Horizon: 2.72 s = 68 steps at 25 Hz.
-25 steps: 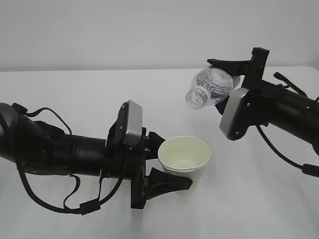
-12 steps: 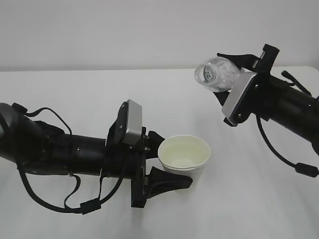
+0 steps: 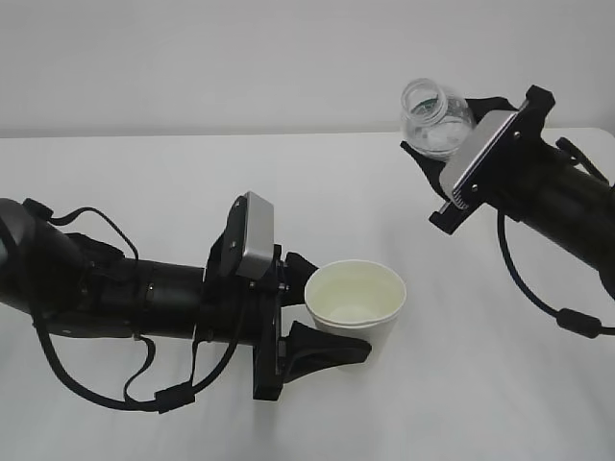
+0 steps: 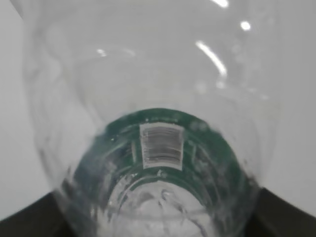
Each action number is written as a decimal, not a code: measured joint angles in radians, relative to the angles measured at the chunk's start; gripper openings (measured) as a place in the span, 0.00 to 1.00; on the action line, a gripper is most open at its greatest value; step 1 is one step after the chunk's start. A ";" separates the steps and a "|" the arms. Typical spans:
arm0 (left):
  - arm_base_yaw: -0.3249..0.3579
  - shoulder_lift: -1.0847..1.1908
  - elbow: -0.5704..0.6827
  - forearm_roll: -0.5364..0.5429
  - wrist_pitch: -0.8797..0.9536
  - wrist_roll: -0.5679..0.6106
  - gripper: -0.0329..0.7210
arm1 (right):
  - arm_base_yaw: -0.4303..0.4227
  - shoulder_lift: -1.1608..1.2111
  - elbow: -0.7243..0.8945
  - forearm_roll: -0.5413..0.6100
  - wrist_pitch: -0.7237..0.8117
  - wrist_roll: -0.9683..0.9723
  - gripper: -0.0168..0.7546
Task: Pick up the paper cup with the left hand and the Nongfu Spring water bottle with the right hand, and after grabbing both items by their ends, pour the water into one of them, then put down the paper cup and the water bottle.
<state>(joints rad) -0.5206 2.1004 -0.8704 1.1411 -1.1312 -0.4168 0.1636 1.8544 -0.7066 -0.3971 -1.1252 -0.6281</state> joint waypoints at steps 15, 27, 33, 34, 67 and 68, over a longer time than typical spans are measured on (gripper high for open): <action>0.000 0.000 0.000 -0.013 0.000 0.000 0.68 | 0.000 0.000 0.072 0.216 0.000 0.232 0.62; 0.000 0.000 0.000 -0.017 0.000 0.000 0.68 | 0.000 0.000 0.134 0.329 0.000 0.301 0.62; 0.000 0.000 0.000 -0.049 0.000 0.000 0.68 | 0.000 0.000 0.151 0.397 0.000 0.310 0.62; 0.000 0.000 0.000 -0.057 0.000 0.000 0.68 | 0.000 0.000 0.154 0.407 0.000 0.310 0.62; 0.000 0.000 0.000 -0.527 0.072 0.097 0.68 | 0.000 0.000 0.170 0.478 0.000 0.316 0.62; 0.000 0.000 0.000 -0.538 0.072 0.104 0.68 | 0.000 0.000 0.170 0.478 0.000 0.316 0.62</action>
<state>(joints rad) -0.5206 2.1004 -0.8704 0.6029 -1.0589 -0.3127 0.1636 1.8544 -0.5371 0.0809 -1.1252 -0.3123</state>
